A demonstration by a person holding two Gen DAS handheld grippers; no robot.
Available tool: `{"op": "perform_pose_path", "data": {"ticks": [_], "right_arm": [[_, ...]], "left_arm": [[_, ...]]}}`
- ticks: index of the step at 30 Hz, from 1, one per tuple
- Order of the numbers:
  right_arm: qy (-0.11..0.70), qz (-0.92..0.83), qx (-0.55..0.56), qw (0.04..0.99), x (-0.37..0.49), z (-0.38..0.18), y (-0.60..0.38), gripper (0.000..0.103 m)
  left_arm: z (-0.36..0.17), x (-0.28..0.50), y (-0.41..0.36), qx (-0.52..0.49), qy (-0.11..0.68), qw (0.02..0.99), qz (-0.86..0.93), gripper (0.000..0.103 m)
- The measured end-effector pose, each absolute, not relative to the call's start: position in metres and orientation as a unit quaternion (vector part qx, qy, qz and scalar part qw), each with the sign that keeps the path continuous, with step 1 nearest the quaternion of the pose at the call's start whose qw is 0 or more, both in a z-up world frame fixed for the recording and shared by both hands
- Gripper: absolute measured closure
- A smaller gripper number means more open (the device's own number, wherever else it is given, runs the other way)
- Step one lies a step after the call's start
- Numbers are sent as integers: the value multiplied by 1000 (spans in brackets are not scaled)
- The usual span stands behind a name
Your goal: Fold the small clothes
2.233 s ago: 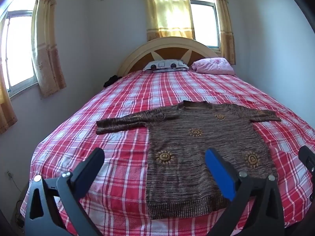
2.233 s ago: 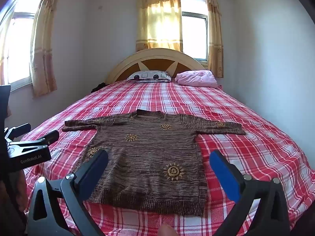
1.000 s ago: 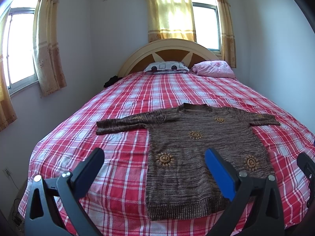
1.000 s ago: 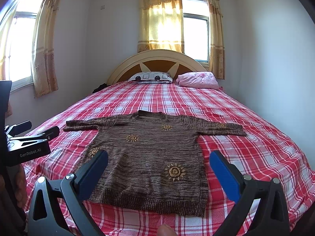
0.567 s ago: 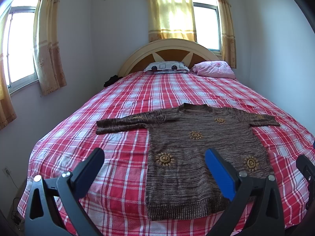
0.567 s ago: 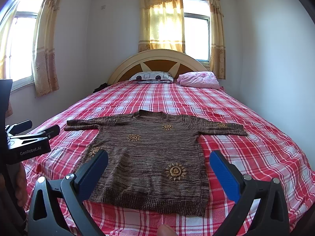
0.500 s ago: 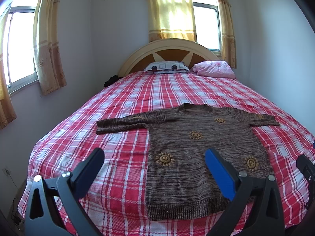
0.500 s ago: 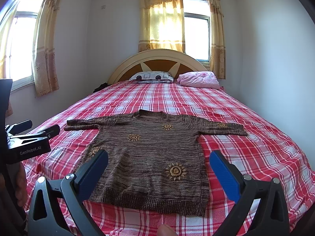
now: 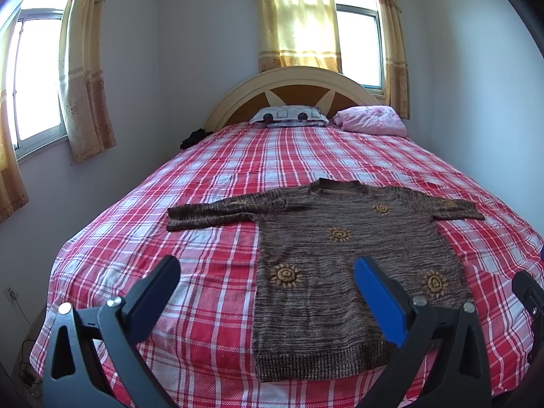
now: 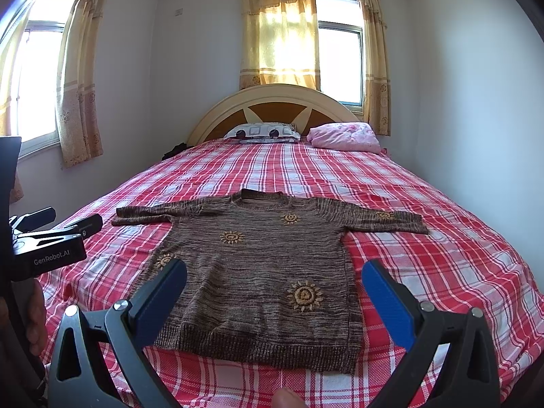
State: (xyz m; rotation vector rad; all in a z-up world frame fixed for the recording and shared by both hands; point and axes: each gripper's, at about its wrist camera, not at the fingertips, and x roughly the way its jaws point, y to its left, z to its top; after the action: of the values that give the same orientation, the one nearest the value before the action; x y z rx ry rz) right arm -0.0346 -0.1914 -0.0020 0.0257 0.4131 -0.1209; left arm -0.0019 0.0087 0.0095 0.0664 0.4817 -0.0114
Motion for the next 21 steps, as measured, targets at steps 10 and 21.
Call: {"op": "perform_pose_path", "data": {"ticks": [10, 21], "right_arm": [[204, -59, 11, 977, -35, -2, -190, 1], [196, -51, 16, 979, -22, -6, -204, 1]], "left_arm": [[11, -3, 9, 32, 238, 971, -5, 0], [1, 25, 8, 36, 250, 968, -1, 0]]}}
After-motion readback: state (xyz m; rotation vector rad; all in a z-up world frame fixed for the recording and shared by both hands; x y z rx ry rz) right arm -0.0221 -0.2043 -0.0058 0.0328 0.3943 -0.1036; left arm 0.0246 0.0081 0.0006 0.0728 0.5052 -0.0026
